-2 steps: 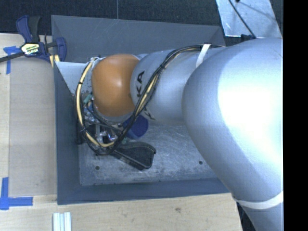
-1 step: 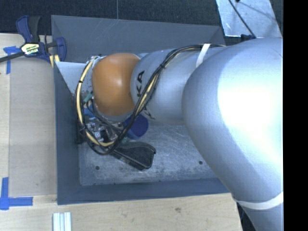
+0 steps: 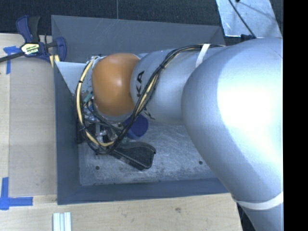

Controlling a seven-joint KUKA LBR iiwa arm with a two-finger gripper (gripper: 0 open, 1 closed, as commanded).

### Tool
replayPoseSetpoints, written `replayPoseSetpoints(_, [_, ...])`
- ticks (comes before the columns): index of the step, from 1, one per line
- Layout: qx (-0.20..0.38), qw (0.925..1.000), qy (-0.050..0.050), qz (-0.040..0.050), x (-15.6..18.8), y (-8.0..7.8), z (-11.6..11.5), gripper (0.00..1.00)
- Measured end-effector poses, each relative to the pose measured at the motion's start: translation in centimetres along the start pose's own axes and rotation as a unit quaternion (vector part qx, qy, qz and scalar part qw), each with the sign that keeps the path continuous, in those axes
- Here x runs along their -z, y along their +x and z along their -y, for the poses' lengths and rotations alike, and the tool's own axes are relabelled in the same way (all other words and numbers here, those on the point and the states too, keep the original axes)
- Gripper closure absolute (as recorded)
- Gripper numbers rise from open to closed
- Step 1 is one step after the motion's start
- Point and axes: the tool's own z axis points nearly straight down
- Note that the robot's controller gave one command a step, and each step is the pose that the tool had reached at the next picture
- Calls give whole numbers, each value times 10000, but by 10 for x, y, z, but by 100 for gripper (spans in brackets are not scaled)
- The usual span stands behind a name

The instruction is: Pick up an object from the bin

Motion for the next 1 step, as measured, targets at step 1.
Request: replayPoseSetpoints(1, [-3, 10000, 0, 2, 0, 0, 0, 100])
